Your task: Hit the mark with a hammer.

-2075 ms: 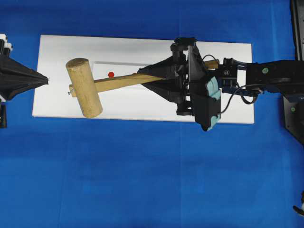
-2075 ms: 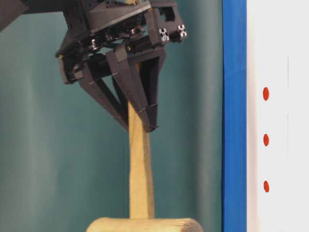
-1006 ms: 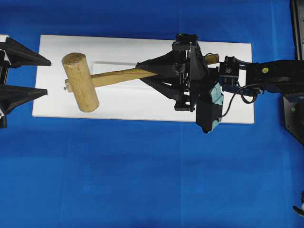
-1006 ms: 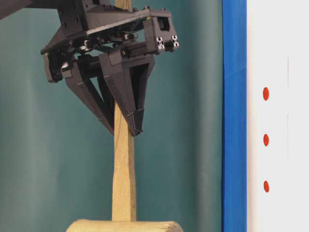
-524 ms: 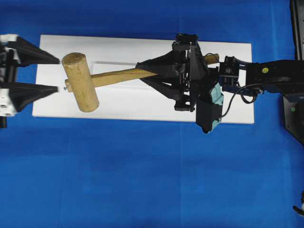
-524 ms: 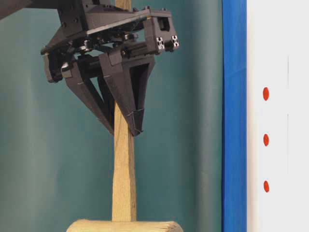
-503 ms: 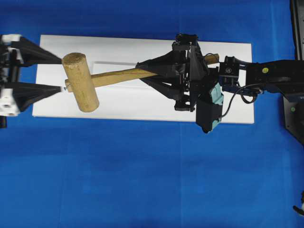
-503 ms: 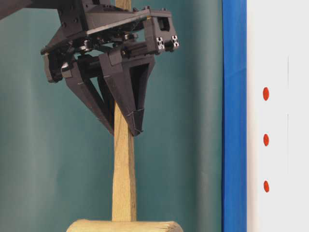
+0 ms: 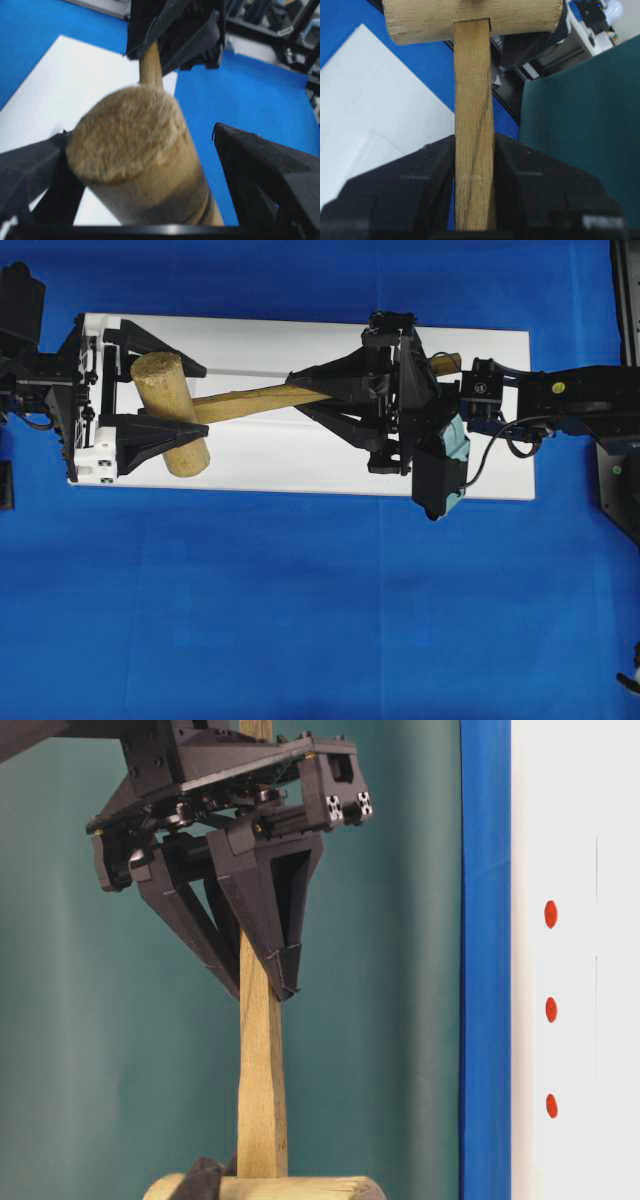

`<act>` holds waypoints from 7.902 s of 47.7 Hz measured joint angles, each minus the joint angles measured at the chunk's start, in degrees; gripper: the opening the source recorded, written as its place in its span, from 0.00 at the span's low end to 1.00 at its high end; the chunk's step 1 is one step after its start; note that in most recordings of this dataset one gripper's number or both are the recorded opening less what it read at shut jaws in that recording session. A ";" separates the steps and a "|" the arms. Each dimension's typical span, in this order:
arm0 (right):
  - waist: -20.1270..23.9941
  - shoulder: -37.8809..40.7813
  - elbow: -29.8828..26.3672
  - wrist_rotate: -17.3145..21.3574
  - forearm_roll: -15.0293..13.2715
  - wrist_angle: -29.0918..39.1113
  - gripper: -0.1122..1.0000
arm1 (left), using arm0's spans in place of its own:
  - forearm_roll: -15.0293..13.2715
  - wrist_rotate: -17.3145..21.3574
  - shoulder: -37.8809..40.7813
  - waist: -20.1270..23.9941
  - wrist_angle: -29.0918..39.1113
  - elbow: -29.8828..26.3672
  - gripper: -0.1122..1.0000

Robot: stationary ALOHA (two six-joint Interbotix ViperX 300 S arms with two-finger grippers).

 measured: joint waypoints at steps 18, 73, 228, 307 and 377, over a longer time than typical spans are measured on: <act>-0.09 -0.09 -0.70 -0.09 0.00 2.81 0.18 | -0.09 0.00 0.26 -1.14 -1.14 0.00 0.53; -0.18 -6.06 -2.37 13.45 4.31 19.25 0.95 | 0.62 23.47 0.62 -2.46 0.53 0.00 0.51; -0.53 -6.68 1.05 35.68 4.57 25.84 0.12 | 0.53 23.99 -30.06 -3.96 20.83 10.46 0.87; -7.38 -7.03 7.03 37.53 6.06 20.13 0.12 | 0.62 23.91 -29.71 -4.04 21.01 11.16 0.86; -7.03 -18.63 18.37 38.06 8.79 19.60 0.12 | 0.53 23.91 -29.79 -4.04 20.65 11.16 0.86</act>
